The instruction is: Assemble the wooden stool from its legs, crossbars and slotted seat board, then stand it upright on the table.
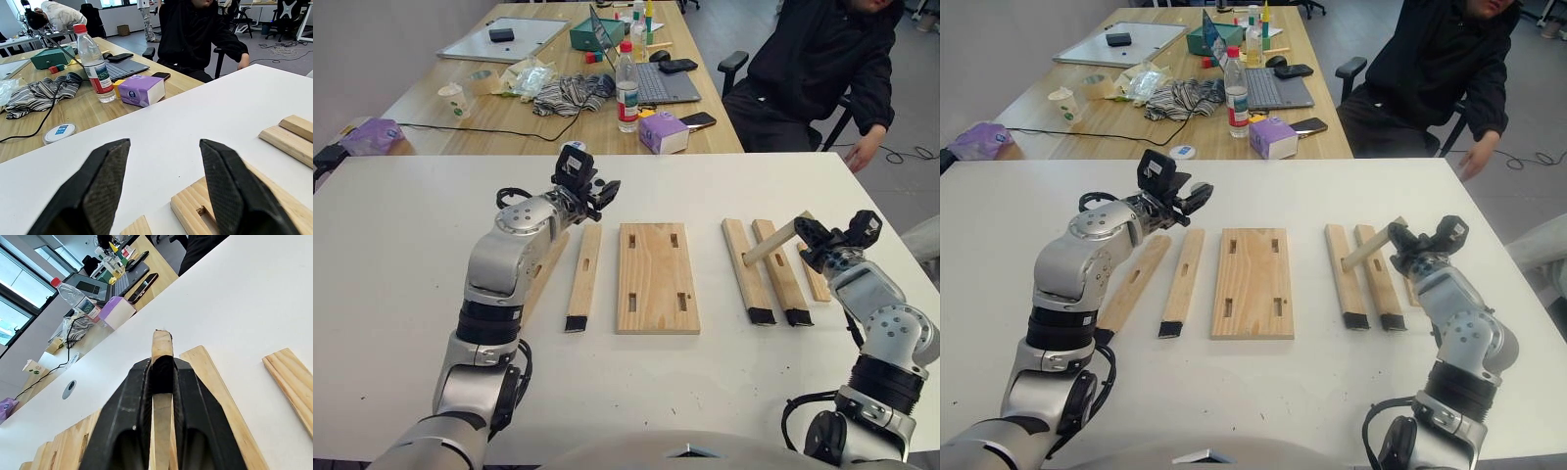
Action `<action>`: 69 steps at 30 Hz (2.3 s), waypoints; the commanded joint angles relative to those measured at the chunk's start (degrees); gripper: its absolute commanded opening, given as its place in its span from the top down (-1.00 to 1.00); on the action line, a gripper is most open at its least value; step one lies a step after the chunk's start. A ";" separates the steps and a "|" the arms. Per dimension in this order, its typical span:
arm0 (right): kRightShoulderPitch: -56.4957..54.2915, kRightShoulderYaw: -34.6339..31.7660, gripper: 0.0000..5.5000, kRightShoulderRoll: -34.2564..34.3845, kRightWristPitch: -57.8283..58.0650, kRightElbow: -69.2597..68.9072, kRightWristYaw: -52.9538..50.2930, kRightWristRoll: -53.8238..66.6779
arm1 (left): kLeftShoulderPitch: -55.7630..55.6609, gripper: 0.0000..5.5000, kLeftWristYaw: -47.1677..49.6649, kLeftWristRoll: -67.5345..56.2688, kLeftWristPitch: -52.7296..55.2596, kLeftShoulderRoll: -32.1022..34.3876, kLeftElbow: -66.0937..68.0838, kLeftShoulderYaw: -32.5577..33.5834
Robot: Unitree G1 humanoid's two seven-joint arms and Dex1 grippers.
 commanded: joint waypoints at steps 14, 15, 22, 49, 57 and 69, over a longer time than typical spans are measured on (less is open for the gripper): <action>11.32 13.83 0.85 6.73 -14.82 -7.01 1.33 -12.21 | -0.42 0.06 -0.12 0.78 -1.59 -0.28 0.80 -0.32; 11.95 14.53 0.85 6.97 -15.69 -7.20 1.37 -12.85 | -0.40 0.06 -0.11 0.78 -1.63 -0.30 0.83 -0.30; 15.03 24.44 0.85 3.81 -21.40 -11.91 3.50 -22.48 | -0.02 0.06 0.45 1.25 -1.99 -1.01 0.84 -0.23; 13.45 35.02 0.85 -0.10 -7.85 -11.95 11.13 -30.51 | -15.24 0.82 -2.34 -5.71 -15.64 -27.04 14.48 -4.54; 11.33 37.71 0.85 0.04 -8.10 -9.93 12.76 -31.51 | -18.03 1.00 -8.97 -3.18 -38.14 -35.30 41.05 -9.48; 8.90 42.79 0.85 -2.19 -8.22 -10.65 16.82 -34.07 | -31.52 1.00 -11.20 -3.05 -49.23 -42.11 46.53 -13.07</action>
